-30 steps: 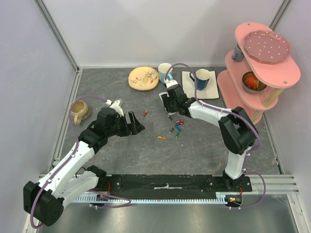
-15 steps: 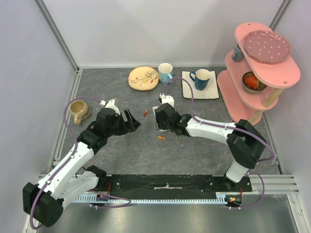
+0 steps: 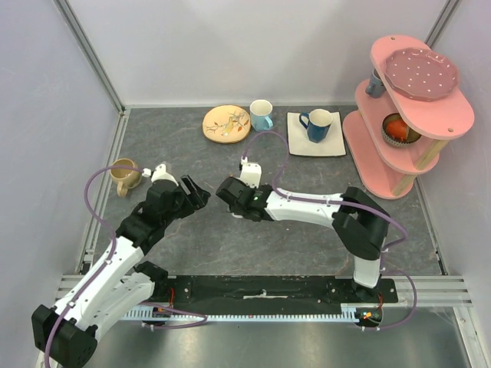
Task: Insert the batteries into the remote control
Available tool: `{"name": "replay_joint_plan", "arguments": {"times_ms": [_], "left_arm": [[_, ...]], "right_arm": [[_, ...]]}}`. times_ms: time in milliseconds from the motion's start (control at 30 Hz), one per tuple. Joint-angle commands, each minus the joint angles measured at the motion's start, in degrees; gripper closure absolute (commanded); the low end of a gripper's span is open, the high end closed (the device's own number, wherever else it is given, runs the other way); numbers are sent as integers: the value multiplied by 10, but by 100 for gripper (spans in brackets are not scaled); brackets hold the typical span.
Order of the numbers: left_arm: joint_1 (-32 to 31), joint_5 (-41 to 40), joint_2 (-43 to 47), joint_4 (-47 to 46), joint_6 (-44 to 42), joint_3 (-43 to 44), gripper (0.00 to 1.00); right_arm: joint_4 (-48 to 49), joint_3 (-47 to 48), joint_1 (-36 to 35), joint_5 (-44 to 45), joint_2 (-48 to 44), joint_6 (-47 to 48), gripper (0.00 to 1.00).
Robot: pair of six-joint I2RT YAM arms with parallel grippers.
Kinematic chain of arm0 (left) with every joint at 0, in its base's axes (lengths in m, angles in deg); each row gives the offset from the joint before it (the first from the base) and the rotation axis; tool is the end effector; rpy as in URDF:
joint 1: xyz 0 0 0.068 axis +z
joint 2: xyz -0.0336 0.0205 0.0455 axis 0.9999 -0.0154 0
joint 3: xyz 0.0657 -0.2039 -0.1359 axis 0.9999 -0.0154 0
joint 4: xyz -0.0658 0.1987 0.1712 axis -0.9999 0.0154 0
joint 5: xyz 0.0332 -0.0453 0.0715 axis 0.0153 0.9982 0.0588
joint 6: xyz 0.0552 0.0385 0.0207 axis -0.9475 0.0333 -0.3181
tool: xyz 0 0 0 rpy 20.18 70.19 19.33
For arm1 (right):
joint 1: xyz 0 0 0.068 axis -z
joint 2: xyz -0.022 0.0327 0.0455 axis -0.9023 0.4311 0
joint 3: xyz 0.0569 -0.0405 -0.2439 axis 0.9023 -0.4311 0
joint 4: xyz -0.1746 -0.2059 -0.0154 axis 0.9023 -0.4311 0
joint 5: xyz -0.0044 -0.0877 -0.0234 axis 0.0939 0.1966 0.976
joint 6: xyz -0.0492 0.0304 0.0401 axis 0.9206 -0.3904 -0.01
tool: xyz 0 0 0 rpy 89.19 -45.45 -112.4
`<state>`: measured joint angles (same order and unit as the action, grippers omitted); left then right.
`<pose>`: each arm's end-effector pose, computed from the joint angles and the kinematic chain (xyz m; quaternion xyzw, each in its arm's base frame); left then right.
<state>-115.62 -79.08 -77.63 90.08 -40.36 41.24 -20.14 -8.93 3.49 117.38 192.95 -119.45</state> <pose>0.1952 -0.0887 0.2315 -0.1807 0.8590 -0.2341 0.4178 0.2222 0.3411 0.1646 0.0896 0.9192 0.1413 0.3564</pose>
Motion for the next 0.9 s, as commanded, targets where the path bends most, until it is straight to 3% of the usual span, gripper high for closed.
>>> {"name": "replay_joint_plan", "arguments": {"times_ms": [0, 333, 467, 567, 867], "left_arm": [[-2, -32, 26, 0, 34, -15, 23], [-2, -27, 21, 1, 26, -16, 23], [-2, -24, 16, -1, 25, -18, 23], [-2, -20, 12, -4, 24, -19, 21], [-2, -12, -7, -3, 21, -16, 13]], "right_arm": [[-88, 43, 0, 38, 38, -113, 100], [-88, 59, -4, 1, 87, -94, 99], [-87, 57, -4, -9, 92, -79, 74], [-85, 58, -4, -13, 90, -69, 63], [-77, 60, -4, -6, 44, -43, 45]]}}
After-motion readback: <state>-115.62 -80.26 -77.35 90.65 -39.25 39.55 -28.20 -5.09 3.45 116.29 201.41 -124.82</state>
